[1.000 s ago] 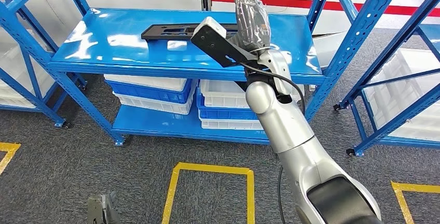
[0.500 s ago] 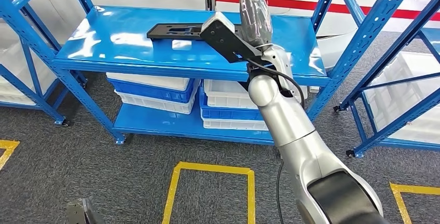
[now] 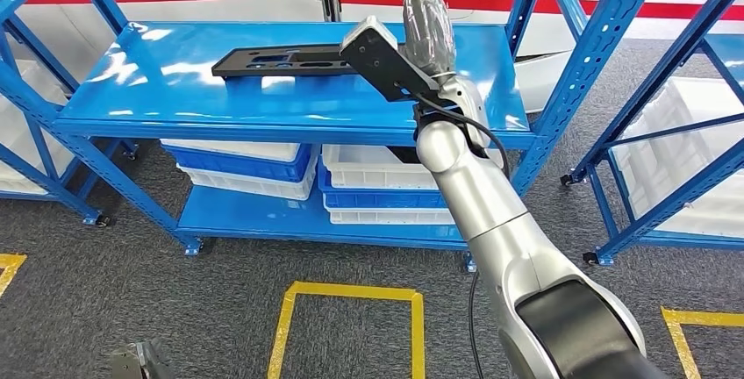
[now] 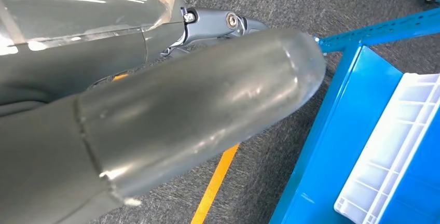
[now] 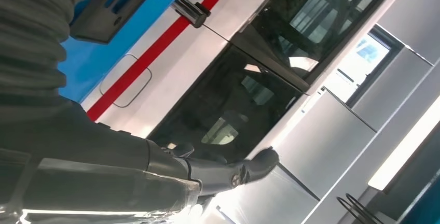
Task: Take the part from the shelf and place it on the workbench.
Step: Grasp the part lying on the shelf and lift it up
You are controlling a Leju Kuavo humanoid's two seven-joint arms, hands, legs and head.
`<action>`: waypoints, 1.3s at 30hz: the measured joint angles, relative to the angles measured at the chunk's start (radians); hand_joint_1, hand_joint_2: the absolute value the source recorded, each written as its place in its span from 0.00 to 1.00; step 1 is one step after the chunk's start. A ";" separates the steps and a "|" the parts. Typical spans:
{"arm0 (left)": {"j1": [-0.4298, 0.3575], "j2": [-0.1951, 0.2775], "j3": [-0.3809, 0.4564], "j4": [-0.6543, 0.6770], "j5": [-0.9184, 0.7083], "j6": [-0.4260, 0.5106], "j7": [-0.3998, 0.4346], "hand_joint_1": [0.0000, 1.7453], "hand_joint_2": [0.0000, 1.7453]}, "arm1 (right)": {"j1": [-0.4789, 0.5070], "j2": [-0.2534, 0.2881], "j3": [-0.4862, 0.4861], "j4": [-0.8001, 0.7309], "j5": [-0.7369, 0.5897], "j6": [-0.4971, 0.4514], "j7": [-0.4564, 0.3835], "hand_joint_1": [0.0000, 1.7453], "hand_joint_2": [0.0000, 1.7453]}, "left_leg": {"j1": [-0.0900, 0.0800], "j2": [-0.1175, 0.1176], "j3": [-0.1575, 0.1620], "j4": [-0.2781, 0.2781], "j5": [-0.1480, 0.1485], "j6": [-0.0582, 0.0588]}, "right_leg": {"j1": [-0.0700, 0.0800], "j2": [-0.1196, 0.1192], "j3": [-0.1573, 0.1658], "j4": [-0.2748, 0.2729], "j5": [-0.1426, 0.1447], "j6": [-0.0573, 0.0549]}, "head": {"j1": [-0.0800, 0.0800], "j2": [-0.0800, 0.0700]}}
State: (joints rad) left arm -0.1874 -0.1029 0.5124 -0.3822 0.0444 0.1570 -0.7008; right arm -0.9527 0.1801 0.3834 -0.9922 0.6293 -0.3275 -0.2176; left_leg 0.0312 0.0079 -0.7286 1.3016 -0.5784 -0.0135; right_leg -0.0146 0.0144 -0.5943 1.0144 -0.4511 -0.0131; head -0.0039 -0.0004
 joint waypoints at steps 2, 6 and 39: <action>0.002 0.000 0.002 0.000 0.000 0.000 0.000 0.00 0.00 | 0.002 0.000 0.000 0.010 -0.003 -0.002 -0.003 0.00 1.00 | -0.005 -0.001 -0.012 -0.054 0.074 0.015 | 0.007 0.005 0.015 0.000 -0.011 -0.004 | 0.000 0.000; 0.000 0.007 0.004 -0.001 -0.002 0.001 0.000 0.00 0.00 | -0.003 0.000 0.000 0.024 -0.005 -0.006 -0.007 0.00 1.00 | -0.030 -0.007 0.066 -0.278 0.191 0.056 | 0.014 0.012 0.038 -0.005 -0.030 0.005 | 0.002 0.000; -0.002 0.002 0.042 -0.006 0.020 -0.008 0.000 0.00 0.00 | -0.023 0.019 -0.001 0.064 -0.027 -0.019 -0.018 0.00 1.00 | -0.028 -0.007 0.076 -0.310 0.200 0.045 | 0.012 0.001 0.078 -0.016 -0.046 0.023 | -0.001 0.000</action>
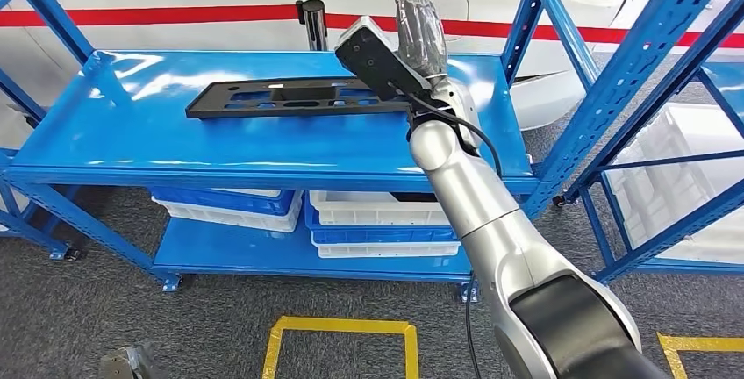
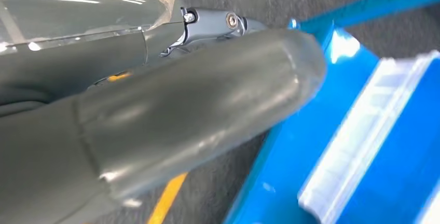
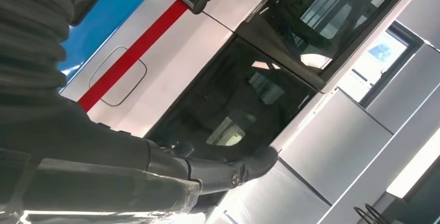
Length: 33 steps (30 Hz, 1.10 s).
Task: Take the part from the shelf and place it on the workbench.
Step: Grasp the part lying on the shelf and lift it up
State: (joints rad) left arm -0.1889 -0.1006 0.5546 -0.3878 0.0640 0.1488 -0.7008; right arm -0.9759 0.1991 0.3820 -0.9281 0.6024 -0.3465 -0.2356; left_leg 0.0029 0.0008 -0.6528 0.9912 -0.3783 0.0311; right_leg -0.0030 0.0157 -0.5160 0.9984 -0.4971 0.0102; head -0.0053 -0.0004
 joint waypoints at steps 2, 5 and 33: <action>0.000 -0.001 0.002 -0.001 0.001 0.000 0.000 0.00 0.00 | -0.002 0.000 0.000 0.000 -0.001 -0.002 -0.001 0.00 1.00 | 0.002 0.000 0.019 -0.009 -0.001 0.011 | 0.002 -0.002 -0.019 0.045 -0.008 0.006 | 0.001 0.000; -0.001 -0.001 0.003 -0.002 0.000 -0.001 0.000 0.00 0.00 | -0.002 -0.002 0.001 0.002 -0.003 -0.006 -0.002 0.00 1.00 | 0.004 -0.002 0.034 -0.012 -0.012 0.019 | 0.000 -0.004 -0.134 0.224 -0.056 0.004 | 0.002 0.000; -0.009 -0.010 0.003 0.000 -0.012 0.001 0.000 0.00 0.00 | 0.016 -0.003 0.001 0.011 -0.004 -0.025 -0.018 0.00 1.00 | 0.007 -0.003 0.031 -0.019 -0.003 0.008 | 0.007 -0.004 -0.029 0.039 0.005 0.003 | -0.006 0.000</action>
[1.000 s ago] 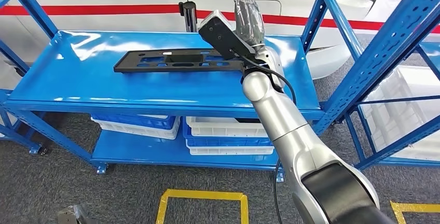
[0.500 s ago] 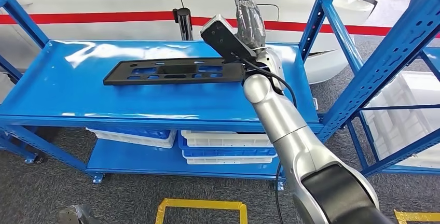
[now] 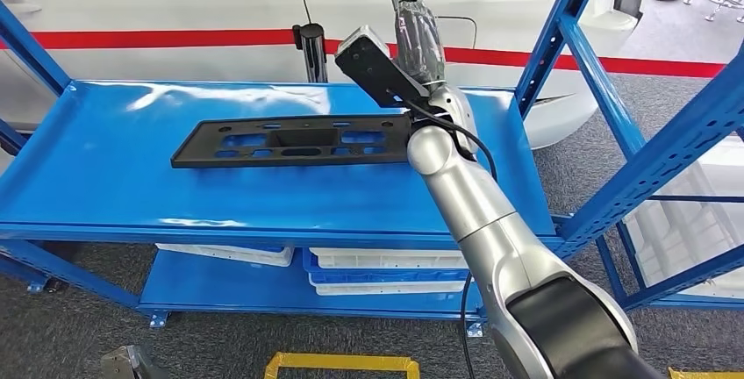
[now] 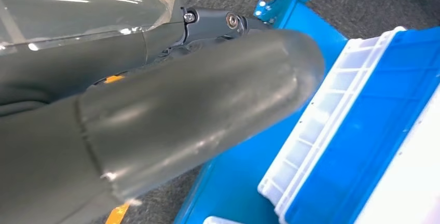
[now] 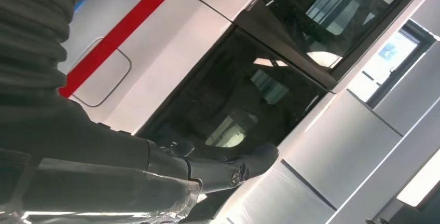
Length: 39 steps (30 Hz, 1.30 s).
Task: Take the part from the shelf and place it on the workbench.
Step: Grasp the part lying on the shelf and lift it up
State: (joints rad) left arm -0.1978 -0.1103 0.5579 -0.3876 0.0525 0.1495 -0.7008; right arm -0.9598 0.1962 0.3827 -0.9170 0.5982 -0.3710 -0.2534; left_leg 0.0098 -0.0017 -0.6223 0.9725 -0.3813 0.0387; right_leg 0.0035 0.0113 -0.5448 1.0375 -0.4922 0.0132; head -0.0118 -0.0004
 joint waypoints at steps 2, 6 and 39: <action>-0.003 0.000 0.000 0.000 -0.002 0.000 0.000 0.00 0.00 | -0.001 -0.002 0.000 0.000 0.000 -0.001 0.000 0.00 1.00 | 0.000 -0.001 0.011 -0.002 -0.008 0.008 | -0.003 -0.001 -0.076 0.123 -0.031 -0.001 | 0.001 0.000; -0.003 0.000 0.000 0.001 -0.007 0.000 0.000 0.00 0.00 | 0.012 -0.011 -0.001 0.001 0.000 -0.002 0.000 0.00 1.00 | -0.002 -0.006 0.039 -0.001 -0.036 0.007 | -0.004 -0.001 -0.181 0.213 -0.046 0.010 | 0.002 0.000; 0.105 0.028 0.051 0.176 -0.061 0.389 0.623 0.00 0.00 | 0.120 -0.056 0.044 -0.138 -0.026 0.039 0.018 0.00 1.00 | -0.019 -0.011 0.000 -0.004 0.000 -0.023 | -0.002 -0.001 -0.011 -0.071 0.045 -0.008 | 0.005 0.000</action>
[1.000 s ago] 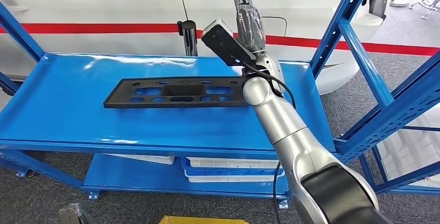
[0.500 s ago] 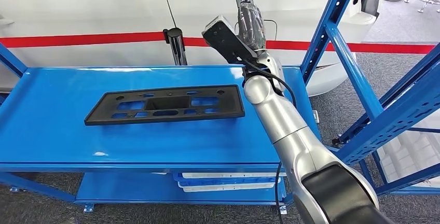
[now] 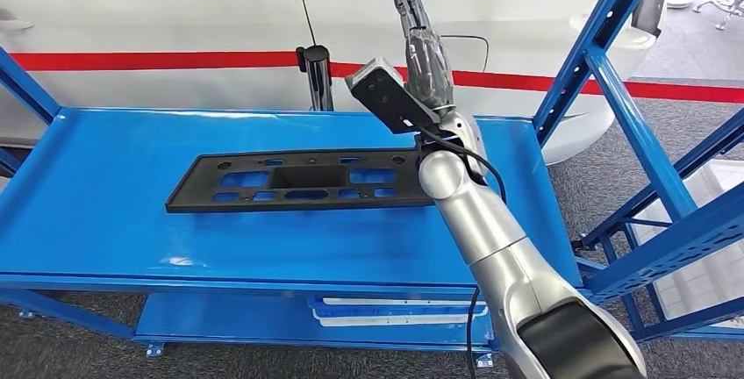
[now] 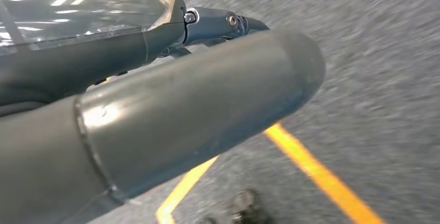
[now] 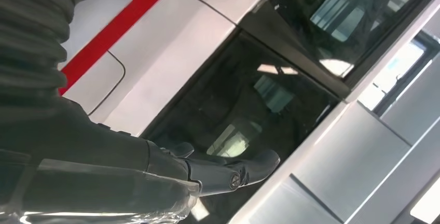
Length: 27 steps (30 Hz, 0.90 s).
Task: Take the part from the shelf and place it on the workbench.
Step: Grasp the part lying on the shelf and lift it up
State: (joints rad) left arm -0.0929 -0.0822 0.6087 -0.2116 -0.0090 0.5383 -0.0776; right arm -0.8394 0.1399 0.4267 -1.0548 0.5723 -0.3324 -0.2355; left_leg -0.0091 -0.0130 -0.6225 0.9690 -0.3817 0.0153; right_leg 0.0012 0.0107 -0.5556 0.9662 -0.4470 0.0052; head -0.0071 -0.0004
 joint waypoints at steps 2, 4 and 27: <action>0.004 -0.005 0.000 0.001 0.000 -0.015 0.031 0.00 0.00 | 0.020 -0.006 0.022 -0.026 0.007 0.019 0.000 0.00 1.00 | -0.001 -0.001 0.000 0.000 0.000 0.001 | -0.001 0.000 0.000 0.000 0.000 0.001 | 0.000 0.000; 0.005 -0.011 0.000 0.002 -0.008 -0.029 0.051 0.00 0.00 | 0.039 -0.011 0.049 -0.055 0.028 0.033 0.005 0.00 1.00 | -0.001 -0.001 0.000 0.001 -0.001 0.003 | -0.003 0.000 0.000 0.000 -0.001 0.003 | 0.000 0.000; 0.008 -0.023 -0.029 0.006 -0.076 -0.064 0.070 0.00 0.00 | 0.242 -0.077 0.365 -0.388 0.247 0.183 0.121 0.00 1.00 | 0.003 -0.001 0.001 0.001 -0.002 0.004 | -0.002 0.000 0.001 0.000 -0.002 0.003 | 0.000 0.000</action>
State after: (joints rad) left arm -0.0846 -0.1055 0.5795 -0.2056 -0.0849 0.4744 -0.0072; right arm -0.5975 0.0628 0.7915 -1.4427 0.8196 -0.1491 -0.1142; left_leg -0.0062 -0.0137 -0.6218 0.9704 -0.3841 0.0192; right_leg -0.0004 0.0103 -0.5551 0.9659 -0.4489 0.0084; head -0.0071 -0.0004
